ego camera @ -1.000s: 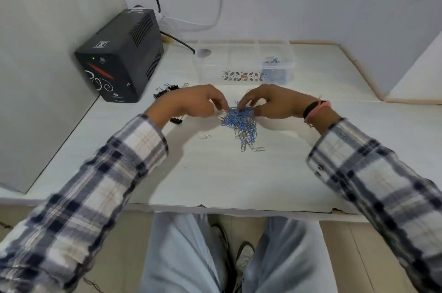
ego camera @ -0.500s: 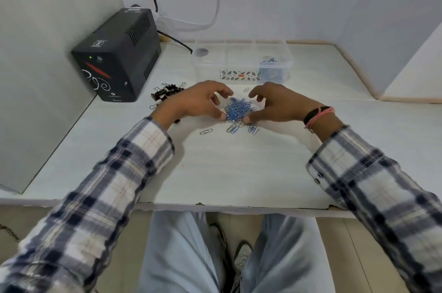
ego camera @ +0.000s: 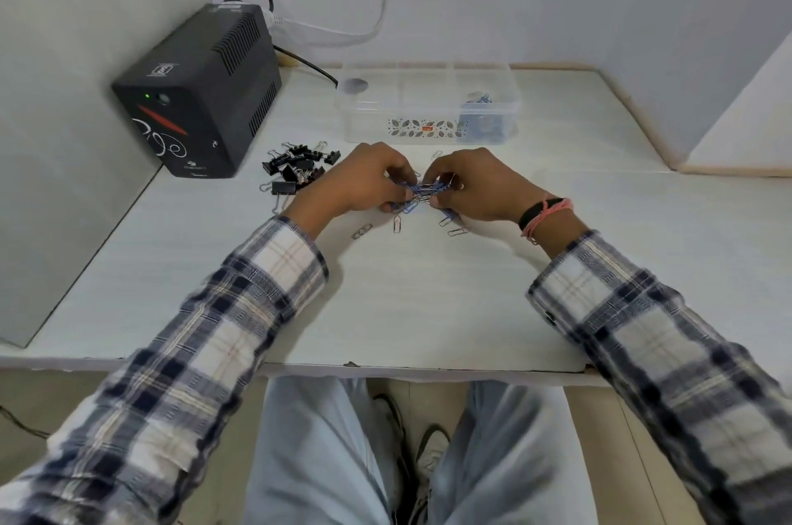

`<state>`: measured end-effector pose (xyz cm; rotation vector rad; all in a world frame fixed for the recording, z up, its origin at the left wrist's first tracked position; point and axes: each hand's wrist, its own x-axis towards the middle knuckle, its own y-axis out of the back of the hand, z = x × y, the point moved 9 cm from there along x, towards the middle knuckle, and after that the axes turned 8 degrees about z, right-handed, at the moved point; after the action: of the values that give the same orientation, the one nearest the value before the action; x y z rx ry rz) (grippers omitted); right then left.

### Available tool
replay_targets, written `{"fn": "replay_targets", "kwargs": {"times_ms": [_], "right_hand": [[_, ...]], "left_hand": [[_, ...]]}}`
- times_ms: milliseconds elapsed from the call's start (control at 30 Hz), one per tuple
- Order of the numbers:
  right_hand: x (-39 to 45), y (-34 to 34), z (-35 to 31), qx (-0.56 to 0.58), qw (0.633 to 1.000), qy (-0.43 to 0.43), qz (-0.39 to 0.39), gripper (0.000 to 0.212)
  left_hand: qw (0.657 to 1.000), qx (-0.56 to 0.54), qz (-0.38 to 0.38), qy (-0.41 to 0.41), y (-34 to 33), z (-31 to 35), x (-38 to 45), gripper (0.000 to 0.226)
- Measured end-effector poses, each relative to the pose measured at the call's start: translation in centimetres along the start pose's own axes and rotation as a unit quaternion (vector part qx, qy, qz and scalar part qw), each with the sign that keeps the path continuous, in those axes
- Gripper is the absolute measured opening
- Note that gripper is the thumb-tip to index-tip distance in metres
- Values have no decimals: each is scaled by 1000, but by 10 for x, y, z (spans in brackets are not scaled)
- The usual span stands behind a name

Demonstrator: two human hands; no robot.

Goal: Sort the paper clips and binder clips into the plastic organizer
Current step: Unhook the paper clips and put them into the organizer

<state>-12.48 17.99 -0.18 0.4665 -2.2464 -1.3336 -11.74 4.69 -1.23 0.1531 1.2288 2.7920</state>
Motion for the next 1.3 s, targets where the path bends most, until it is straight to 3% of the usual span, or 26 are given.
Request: {"fn": "replay_targets", "kwargs": {"times_ms": [200, 333, 500, 667, 967, 1133, 1200, 1300], "right_hand": [[-2, 6, 12, 94, 993, -64, 37, 3], [-5, 9, 26, 195, 973, -113, 44, 2], [-10, 9, 39, 392, 898, -198, 7, 10], [-14, 18, 52, 498, 824, -269, 10, 8], [24, 84, 94, 564, 753, -307, 146, 12], [65, 104, 122, 602, 690, -350, 199, 14], [78, 99, 126, 595, 689, -366, 194, 11], [90, 91, 131, 539, 727, -386, 179, 16]], "left_hand": [[992, -120, 9, 47, -1, -9, 0, 14], [972, -218, 5, 88, -5, -16, -1, 13], [941, -318, -5, 117, -7, -11, 2, 19], [930, -350, -8, 109, -1, 7, 13, 15], [916, -388, 29, 94, 29, 68, 82, 9], [929, -343, 81, 116, 34, 90, 145, 18], [935, -316, 90, 135, 27, 91, 163, 27], [948, -275, 72, 144, 10, 90, 178, 20]]}}
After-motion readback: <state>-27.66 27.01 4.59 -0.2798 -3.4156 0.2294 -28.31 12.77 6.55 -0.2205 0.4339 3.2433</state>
